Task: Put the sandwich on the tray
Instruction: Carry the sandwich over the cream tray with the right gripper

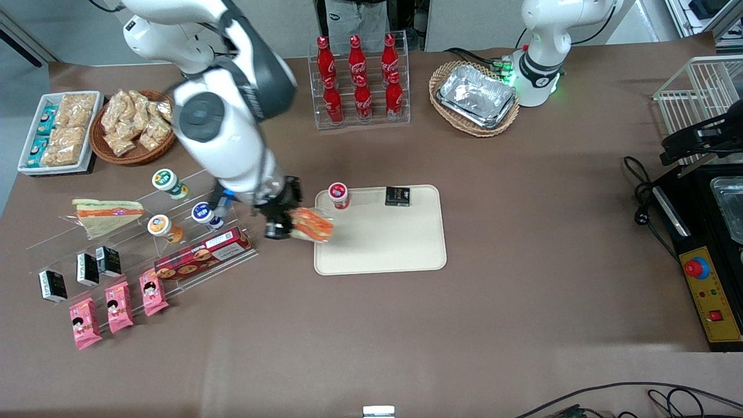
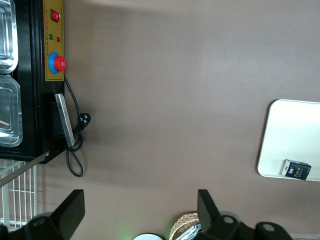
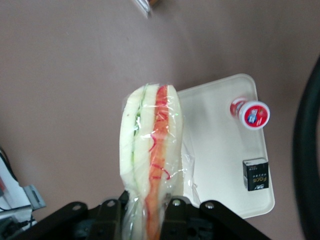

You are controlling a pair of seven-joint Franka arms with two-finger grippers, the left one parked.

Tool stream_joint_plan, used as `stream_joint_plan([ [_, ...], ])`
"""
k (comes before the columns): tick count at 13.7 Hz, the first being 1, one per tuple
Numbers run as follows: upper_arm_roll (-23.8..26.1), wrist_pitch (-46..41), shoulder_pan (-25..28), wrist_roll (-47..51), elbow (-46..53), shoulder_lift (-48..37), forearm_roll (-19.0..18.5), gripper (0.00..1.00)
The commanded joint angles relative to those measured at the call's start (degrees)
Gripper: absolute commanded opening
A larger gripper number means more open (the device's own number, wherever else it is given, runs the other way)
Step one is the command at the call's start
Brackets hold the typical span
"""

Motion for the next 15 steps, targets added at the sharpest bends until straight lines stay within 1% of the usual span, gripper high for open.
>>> stream_joint_plan([
  [1, -0.79, 5.67, 3.79, 4.35, 2.48, 6.38, 0.37, 0.18],
  [6, -0.71, 16.30, 8.19, 9.19, 2.48, 14.99, 0.72, 0.18],
  [10, -0.62, 22.98, 10.74, 9.46, 2.21, 20.97, 1.25, 0.18],
  [13, 0.87, 25.54, 10.83, 8.94, 2.21, 23.26, 1.25, 0.18],
  [15, 0.96, 27.38, 10.83, 8.32, 2.21, 24.49, 1.07, 0.19],
])
